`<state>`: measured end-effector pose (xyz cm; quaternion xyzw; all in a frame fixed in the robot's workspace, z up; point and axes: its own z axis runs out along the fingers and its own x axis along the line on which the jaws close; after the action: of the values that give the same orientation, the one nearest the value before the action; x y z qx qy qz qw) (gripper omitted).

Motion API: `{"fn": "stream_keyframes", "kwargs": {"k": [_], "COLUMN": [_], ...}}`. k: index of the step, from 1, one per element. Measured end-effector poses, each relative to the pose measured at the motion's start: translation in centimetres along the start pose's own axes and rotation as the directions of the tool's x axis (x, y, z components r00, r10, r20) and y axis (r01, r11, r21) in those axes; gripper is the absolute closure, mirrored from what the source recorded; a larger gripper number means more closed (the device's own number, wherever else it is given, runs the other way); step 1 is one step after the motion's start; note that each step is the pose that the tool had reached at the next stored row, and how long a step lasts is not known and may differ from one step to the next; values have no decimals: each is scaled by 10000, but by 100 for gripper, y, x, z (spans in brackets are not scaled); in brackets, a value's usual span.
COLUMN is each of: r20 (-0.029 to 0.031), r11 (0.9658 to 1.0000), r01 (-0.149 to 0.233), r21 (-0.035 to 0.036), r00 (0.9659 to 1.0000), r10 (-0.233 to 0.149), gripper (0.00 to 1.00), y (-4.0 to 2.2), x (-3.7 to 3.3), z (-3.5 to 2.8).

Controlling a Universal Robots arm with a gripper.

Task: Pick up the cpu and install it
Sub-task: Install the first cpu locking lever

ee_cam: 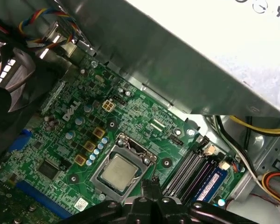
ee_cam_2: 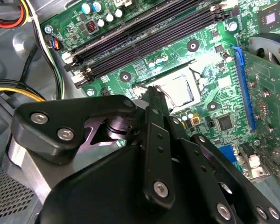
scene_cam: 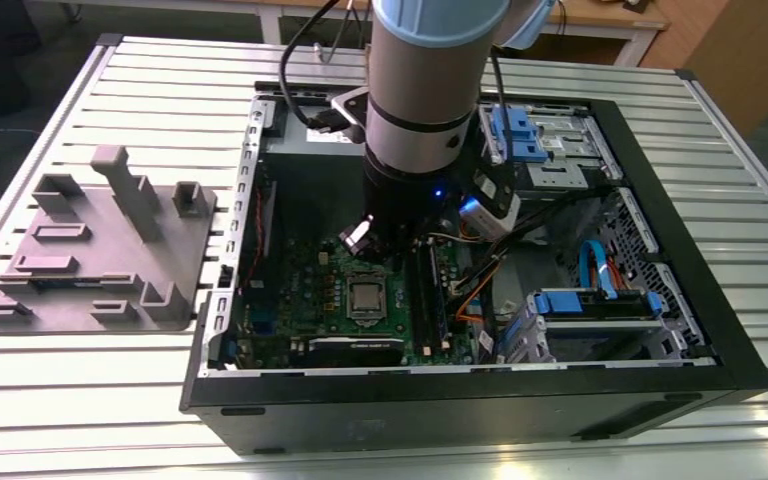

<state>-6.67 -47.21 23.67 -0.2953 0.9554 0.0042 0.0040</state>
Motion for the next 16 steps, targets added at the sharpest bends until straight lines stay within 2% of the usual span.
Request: {"fn": "stream_keyframes", "kwargs": {"k": [4, 12, 16], "r20": [-1, 2, 4], "r11": [10000, 9983, 9980], "r01": [-17, -580, -628], "r21": [0, 8, 7], "r00": [10000, 9983, 9980], "r10": [17, 580, 628], "gripper": [90, 90, 90], "y": [-1, -23, -30], "x": [0, 16, 20], "z": [1, 37, 42]}}
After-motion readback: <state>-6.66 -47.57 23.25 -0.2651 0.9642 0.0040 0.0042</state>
